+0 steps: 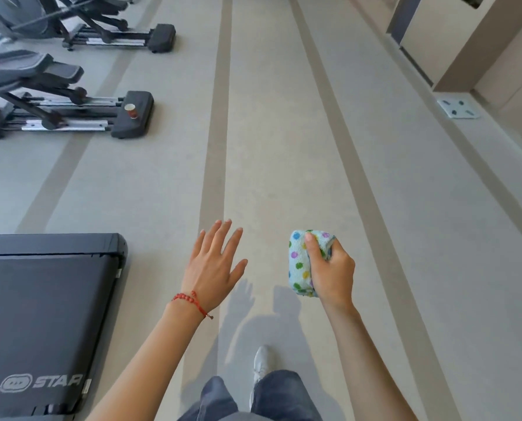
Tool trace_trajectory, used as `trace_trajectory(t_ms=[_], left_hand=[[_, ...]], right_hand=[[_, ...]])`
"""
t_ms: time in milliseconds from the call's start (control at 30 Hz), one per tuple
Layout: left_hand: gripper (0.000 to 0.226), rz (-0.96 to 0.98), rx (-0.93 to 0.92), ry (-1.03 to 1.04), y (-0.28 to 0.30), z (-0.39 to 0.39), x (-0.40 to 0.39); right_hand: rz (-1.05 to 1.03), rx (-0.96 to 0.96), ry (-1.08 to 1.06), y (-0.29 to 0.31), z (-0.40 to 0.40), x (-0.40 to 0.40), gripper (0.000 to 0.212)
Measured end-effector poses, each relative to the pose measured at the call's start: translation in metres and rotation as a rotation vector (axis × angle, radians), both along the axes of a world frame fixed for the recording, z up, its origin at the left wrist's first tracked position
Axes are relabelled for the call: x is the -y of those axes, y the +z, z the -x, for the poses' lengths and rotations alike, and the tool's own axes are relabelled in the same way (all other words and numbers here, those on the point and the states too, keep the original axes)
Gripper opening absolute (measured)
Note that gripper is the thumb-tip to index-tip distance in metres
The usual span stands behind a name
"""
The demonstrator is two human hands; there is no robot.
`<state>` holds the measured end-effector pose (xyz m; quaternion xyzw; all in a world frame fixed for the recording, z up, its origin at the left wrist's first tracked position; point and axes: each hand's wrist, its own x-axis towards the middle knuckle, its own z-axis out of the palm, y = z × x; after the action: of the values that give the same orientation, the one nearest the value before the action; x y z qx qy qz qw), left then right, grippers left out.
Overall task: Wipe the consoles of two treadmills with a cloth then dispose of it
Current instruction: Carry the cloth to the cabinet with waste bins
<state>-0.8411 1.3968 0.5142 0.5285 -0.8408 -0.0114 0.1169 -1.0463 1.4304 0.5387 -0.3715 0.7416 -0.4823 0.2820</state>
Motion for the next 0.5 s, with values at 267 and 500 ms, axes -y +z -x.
trace_trajectory(t_ms=[267,500], left_hand=[[0.058,0.024,0.006,0.075,0.005,0.049,0.134],[0.060,0.029,-0.034,0.082,-0.005,0.080,0.276]], right_hand=[[-0.035,-0.014,0.049,0.001,0.054,0.144,0.029],[0.012,-0.096,0.082,-0.010,0.086,0.294,0.033]])
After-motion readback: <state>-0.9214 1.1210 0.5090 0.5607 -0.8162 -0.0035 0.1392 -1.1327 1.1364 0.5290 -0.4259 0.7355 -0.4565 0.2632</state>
